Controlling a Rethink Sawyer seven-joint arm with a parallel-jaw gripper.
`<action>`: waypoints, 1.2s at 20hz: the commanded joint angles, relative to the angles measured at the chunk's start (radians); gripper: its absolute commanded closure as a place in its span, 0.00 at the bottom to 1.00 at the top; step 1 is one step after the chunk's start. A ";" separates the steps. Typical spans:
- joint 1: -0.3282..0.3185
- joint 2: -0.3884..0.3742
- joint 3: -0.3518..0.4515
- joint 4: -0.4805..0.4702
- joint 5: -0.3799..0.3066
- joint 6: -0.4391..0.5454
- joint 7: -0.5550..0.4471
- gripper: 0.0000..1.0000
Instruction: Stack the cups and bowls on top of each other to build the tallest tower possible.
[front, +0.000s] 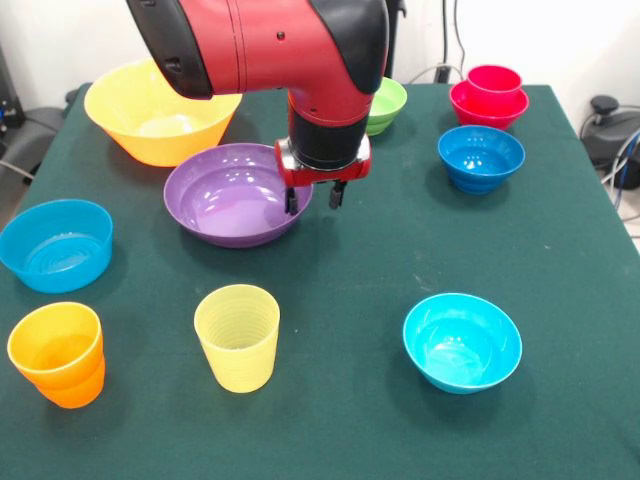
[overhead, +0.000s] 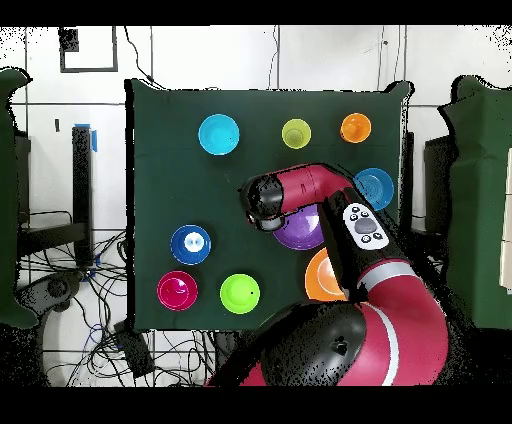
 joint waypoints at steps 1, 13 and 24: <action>0.004 0.024 0.004 -0.034 -0.074 -0.007 -0.186 0.00; -0.004 0.027 0.025 -0.039 -0.075 -0.011 -0.224 1.00; 0.011 -0.006 0.036 -0.041 -0.058 0.027 -0.235 1.00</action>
